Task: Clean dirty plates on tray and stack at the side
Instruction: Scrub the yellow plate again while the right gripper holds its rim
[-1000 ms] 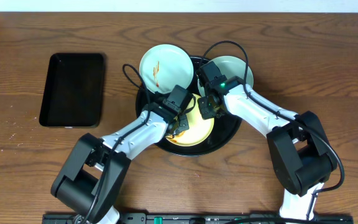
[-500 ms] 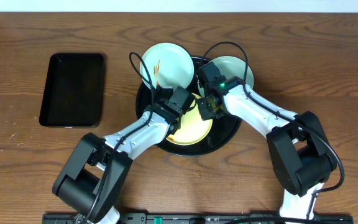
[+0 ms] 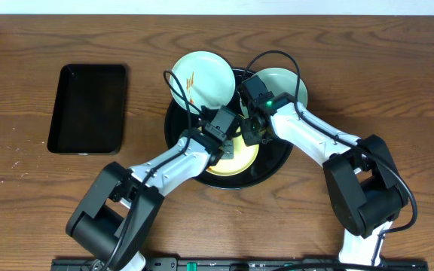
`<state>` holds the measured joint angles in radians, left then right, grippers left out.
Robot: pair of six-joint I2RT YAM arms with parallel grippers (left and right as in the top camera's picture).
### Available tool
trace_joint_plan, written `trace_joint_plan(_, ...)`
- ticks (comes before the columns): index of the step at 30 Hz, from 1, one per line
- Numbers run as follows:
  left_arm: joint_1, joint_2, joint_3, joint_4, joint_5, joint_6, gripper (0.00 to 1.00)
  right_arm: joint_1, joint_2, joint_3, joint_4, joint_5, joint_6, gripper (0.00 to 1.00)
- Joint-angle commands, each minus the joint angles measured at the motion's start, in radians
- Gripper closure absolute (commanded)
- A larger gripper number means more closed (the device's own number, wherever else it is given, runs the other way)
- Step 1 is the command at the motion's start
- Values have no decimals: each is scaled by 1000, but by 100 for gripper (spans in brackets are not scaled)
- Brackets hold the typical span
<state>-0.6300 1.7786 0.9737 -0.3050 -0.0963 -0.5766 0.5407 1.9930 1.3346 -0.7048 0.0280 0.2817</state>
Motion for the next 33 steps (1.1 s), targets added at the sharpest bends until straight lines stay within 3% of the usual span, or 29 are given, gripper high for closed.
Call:
trace_joint_plan(1, -11, 16, 1, 0, 193, -100, 93, -2, -11, -8, -10, 39, 10, 99)
trace_joint_plan(6, -18, 16, 1, -5, 209, -106, 92, -2, -11, -8, -11, 39, 10, 99)
trace_joint_plan(10, -16, 16, 1, -16, 200, -10, 93, -2, -11, -8, -19, 39, 10, 99)
trace_joint_plan(19, -4, 16, 1, -84, -16, 12, 93, -2, -11, -8, -22, 39, 10, 99)
trace_joint_plan(28, 19, 16, 1, -80, -406, 182, 93, -3, -11, -8, -29, 39, 10, 99)
trace_joint_plan(33, 25, 16, 1, -36, -496, 270, 93, -3, -11, -8, -29, 39, 10, 99)
